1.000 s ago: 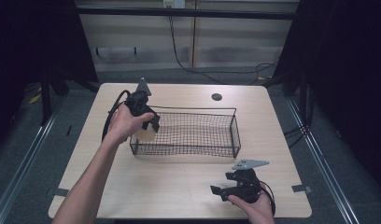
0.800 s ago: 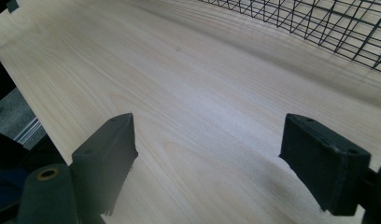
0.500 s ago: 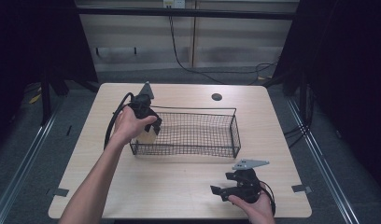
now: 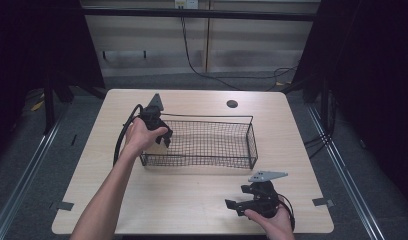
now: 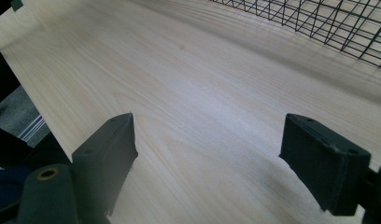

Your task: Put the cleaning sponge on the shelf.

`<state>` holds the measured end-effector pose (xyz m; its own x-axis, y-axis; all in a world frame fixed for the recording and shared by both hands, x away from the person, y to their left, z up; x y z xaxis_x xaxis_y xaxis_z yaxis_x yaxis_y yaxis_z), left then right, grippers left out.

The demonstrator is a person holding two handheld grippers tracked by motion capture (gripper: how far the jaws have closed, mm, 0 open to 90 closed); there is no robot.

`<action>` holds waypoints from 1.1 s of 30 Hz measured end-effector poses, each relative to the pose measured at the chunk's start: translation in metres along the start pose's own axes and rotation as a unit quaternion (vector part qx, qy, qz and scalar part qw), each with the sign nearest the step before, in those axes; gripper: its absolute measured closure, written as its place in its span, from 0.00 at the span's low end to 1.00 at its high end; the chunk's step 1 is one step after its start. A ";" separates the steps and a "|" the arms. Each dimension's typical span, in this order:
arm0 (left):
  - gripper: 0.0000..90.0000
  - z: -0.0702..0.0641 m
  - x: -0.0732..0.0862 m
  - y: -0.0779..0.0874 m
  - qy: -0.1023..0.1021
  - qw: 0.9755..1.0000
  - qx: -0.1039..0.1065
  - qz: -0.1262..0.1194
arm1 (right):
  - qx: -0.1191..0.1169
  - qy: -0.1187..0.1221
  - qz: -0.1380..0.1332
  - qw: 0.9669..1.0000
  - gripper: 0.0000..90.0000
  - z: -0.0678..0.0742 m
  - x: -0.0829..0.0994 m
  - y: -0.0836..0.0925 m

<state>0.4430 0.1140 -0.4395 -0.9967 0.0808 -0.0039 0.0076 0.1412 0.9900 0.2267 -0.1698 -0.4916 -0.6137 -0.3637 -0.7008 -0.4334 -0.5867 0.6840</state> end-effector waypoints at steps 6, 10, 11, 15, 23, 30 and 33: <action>0.30 -0.001 0.000 -0.006 -0.004 1.000 -0.011 -0.002 | -0.002 0.002 -0.001 1.000 0.20 0.000 0.000 0.000; 0.30 -0.002 0.001 -0.010 -0.004 1.000 -0.013 0.001 | 0.000 0.002 0.001 1.000 0.20 0.000 0.000 0.000; 0.30 -0.001 0.000 -0.012 -0.003 1.000 -0.012 -0.001 | 0.000 0.002 0.001 1.000 0.20 0.000 0.000 0.000; 0.29 -0.002 0.000 -0.017 -0.004 1.000 -0.006 0.005 | 0.001 0.001 0.001 1.000 0.20 0.000 0.000 0.000; 0.29 -0.005 0.000 -0.026 -0.004 1.000 -0.012 0.013 | -0.001 -0.001 0.002 1.000 0.20 0.000 0.000 0.001; 0.29 -0.004 -0.001 -0.028 -0.002 1.000 -0.014 0.016 | -0.002 0.003 0.002 1.000 0.20 0.000 0.000 0.000; 0.29 -0.004 -0.001 -0.030 -0.003 1.000 -0.013 0.017 | -0.002 0.002 0.002 1.000 0.20 0.001 0.000 0.000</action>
<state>0.4431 0.1060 -0.4686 -0.9954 0.0916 0.0291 0.0394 0.1119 0.9929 0.2260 -0.1697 -0.4913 -0.6125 -0.3682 -0.6995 -0.4287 -0.5887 0.6853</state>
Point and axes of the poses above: each handheld gripper's, and its own axes: y roughly backward along the jaws, x roughly out of its underside, z roughly to its left, the point moved 4 cm from there along -y, roughly forward along the jaws, and after that the axes turned 8 degrees about y, right-handed, at the moved point
